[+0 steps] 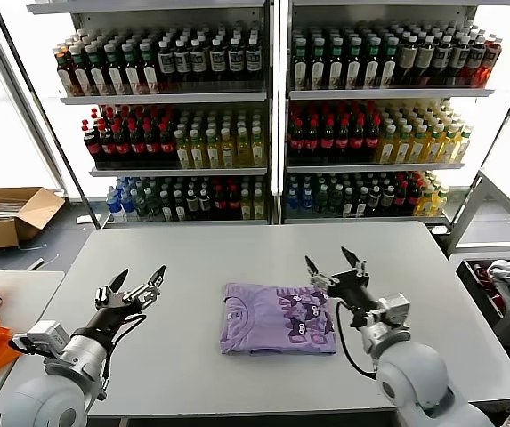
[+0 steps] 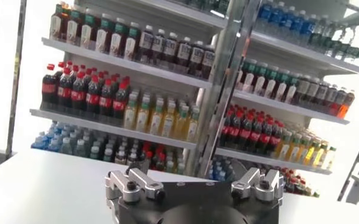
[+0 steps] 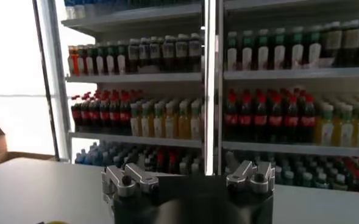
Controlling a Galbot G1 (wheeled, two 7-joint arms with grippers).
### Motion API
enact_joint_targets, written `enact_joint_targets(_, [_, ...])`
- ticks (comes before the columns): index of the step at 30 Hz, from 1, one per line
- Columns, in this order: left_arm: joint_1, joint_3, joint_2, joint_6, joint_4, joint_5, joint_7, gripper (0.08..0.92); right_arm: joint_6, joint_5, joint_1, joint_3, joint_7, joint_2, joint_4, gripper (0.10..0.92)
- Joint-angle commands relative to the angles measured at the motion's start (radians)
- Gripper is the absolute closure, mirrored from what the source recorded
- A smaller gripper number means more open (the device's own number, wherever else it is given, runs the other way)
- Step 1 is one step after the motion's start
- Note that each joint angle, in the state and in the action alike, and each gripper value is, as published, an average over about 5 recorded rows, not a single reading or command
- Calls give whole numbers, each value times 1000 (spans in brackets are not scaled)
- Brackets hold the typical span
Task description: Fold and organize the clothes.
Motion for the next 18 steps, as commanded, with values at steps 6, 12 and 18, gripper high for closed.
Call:
enact_joint_targets(6, [52,-46,9,-7,-62,67,77,177,207,32,-565,681,-240,114,196,203])
enact_joint_targets(12, [68,-92,-10,5,-106,79,120,177,215,19,-599,688,-242,121,199,203])
enact_joint_targets(18, [102,-152,-51,14,-143,92,183,177,205,-23,-558,652,-240,150,200,203])
